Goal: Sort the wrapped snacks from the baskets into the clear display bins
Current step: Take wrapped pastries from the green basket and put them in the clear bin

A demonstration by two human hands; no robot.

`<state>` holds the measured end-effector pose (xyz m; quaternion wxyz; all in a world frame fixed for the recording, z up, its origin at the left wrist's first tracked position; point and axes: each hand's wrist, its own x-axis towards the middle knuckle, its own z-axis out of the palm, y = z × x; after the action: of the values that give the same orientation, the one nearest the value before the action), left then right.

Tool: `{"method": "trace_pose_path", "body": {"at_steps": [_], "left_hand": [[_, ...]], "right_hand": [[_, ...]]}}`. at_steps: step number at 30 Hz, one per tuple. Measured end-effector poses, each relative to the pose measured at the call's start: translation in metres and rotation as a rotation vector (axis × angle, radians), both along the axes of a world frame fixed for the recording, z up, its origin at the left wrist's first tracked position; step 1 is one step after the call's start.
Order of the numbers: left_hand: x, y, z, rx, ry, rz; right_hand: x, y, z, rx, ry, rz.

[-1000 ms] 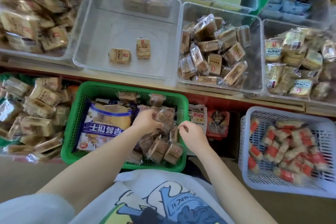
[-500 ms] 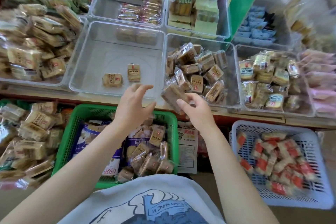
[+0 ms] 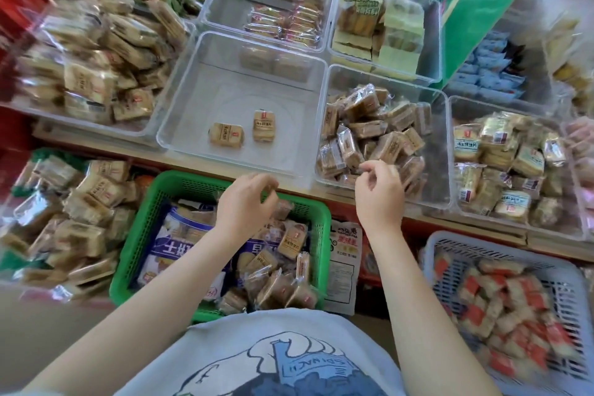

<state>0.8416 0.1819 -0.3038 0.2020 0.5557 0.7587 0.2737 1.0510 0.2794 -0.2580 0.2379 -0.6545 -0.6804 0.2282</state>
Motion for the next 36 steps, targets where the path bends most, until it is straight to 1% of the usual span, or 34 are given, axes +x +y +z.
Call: {"method": "trace_pose_path", "body": {"at_steps": [2, 3, 5, 7, 9, 12, 16, 17, 21, 23, 24, 26, 28, 30, 34, 36], "left_hand": [[-0.012, -0.011, -0.016, -0.184, -0.016, 0.084], [-0.018, -0.017, -0.027, -0.271, 0.005, 0.115], [-0.026, -0.028, -0.048, -0.376, 0.053, 0.150], [-0.030, -0.032, -0.068, -0.407, 0.098, 0.142], [-0.029, -0.028, -0.083, -0.415, 0.095, 0.096], [-0.017, -0.012, -0.095, -0.425, 0.023, -0.042], [0.008, 0.012, -0.103, -0.376, 0.043, -0.178], [0.012, 0.016, -0.105, -0.369, 0.077, -0.202], [0.019, 0.024, -0.108, -0.387, 0.324, -0.312], [0.015, 0.023, -0.104, -0.415, 0.338, -0.320], [0.012, 0.022, -0.101, -0.421, 0.306, -0.314], [0.004, 0.017, -0.089, -0.391, 0.169, -0.294], [-0.003, 0.011, -0.069, -0.309, 0.007, -0.273], [-0.005, 0.004, -0.042, -0.216, -0.112, -0.272], [0.004, 0.002, 0.007, -0.078, -0.263, -0.299], [0.010, 0.004, 0.018, 0.000, -0.268, -0.254]], "right_hand": [[-0.012, -0.019, -0.011, -0.003, 0.024, 0.119], [-0.018, -0.028, -0.018, -0.064, 0.021, 0.192], [-0.028, -0.045, -0.041, -0.278, 0.003, 0.338], [-0.033, -0.057, -0.066, -0.498, -0.053, 0.417], [-0.033, -0.068, -0.087, -0.644, -0.126, 0.417], [-0.031, -0.081, -0.102, -0.737, -0.173, 0.399], [-0.029, -0.090, -0.104, -0.786, -0.168, 0.374], [-0.027, -0.091, -0.103, -0.790, -0.170, 0.370], [-0.020, -0.089, -0.098, -0.777, -0.160, 0.334], [-0.018, -0.086, -0.095, -0.767, -0.143, 0.318], [-0.017, -0.085, -0.093, -0.756, -0.136, 0.315], [-0.017, -0.079, -0.088, -0.714, -0.124, 0.310], [-0.017, -0.074, -0.079, -0.654, -0.088, 0.287], [-0.018, -0.067, -0.068, -0.572, -0.025, 0.291], [-0.021, -0.054, -0.043, -0.344, 0.055, 0.445], [-0.020, -0.045, -0.025, -0.277, 0.104, 0.432]]}}
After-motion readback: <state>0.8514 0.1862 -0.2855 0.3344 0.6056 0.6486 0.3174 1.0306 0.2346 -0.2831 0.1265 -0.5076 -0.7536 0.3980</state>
